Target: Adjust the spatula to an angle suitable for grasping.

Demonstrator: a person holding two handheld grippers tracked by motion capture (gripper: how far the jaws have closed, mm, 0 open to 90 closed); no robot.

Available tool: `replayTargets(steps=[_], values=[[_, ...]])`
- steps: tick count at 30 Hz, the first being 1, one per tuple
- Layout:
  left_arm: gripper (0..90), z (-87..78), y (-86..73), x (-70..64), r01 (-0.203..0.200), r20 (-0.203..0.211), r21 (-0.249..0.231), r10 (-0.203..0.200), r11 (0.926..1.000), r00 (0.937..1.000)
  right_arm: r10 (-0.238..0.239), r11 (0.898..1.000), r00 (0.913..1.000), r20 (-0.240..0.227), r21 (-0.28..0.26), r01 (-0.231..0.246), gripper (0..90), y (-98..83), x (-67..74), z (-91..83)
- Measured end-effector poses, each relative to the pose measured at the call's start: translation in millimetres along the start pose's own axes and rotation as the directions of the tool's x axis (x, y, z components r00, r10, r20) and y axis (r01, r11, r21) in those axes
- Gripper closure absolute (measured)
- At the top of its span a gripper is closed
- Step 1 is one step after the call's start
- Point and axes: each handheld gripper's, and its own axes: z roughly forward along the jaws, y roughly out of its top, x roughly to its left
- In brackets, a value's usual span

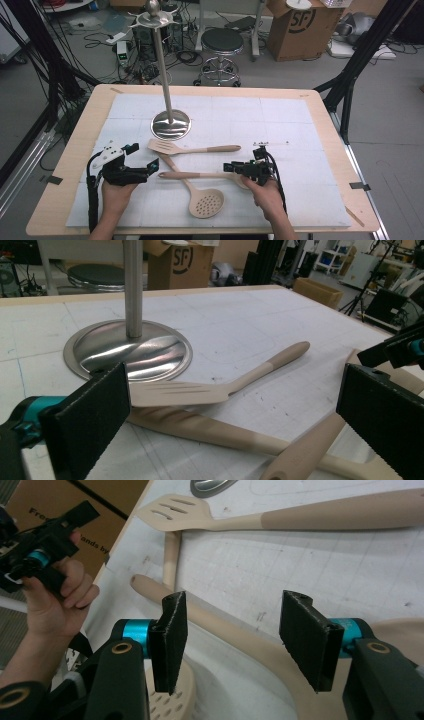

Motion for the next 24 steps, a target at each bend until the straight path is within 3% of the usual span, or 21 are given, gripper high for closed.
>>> replayTargets(steps=[7, 12, 24], values=[[1.7, -6.2, -0.9, 0.4, 0.000, -0.007, -0.002, 0.000, 1.0000, 1.0000, -0.015, 0.999, 0.9998, -0.015, 0.033, 0.016, 40.6, 3.7, 0.7, 6.1], [1.7, -7.5, -2.4, 1.6, 0.001, -0.009, 0.005, 0.000, 1.0000, 1.0000, -0.053, 0.996, 0.9984, -0.016, 0.076, 0.055, 40.5, 1.4, 6.9, 10.9], [1.7, -9.0, -2.3, 0.0, -0.005, -0.010, 0.007, 0.005, 1.0000, 0.9999, -0.073, 0.995, 0.9971, -0.022, 0.071, 0.074, 40.9, 0.1, 10.5, 9.6]])
